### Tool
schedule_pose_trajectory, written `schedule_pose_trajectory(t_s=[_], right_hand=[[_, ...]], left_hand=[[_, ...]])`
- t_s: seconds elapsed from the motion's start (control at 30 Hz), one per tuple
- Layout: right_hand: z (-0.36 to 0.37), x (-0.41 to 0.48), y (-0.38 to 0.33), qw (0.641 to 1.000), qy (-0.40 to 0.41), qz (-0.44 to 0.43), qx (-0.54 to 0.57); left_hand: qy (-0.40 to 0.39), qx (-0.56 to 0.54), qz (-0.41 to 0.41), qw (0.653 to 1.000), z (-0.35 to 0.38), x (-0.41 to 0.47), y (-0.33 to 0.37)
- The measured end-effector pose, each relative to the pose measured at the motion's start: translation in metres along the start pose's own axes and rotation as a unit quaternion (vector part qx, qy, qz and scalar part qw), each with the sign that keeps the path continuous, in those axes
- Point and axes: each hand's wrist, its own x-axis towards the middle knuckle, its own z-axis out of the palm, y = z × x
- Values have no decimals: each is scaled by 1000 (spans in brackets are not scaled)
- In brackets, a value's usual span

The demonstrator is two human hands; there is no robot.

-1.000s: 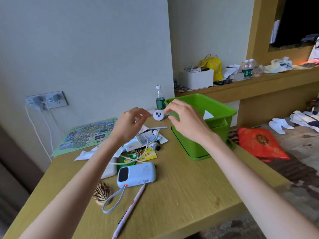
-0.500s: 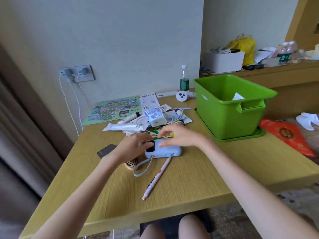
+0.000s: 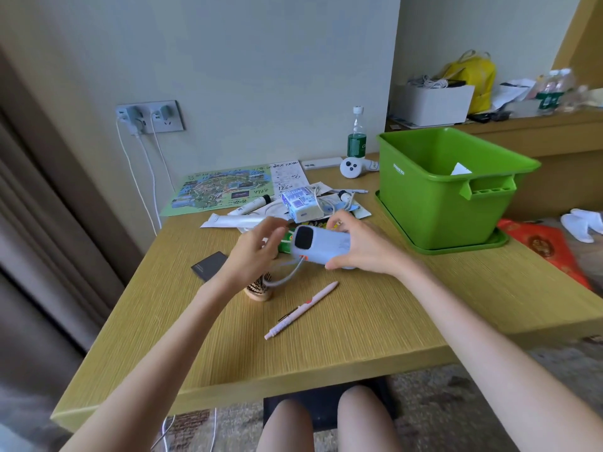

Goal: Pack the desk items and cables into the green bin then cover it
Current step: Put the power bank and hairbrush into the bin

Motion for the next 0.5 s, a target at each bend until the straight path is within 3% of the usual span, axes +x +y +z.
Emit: schedule_pose_trajectory(t_s=[0.17, 0.3, 0.5], right_hand=[[-19, -9, 11, 995, 82, 55, 14], [-25, -16, 22, 969, 137, 155, 137], [-34, -29, 20, 870, 104, 212, 432]], left_hand=[[68, -32, 10, 997, -5, 0, 13], [83, 7, 17, 996, 4, -5, 19], [-130, 160, 7, 978, 25, -14, 21]])
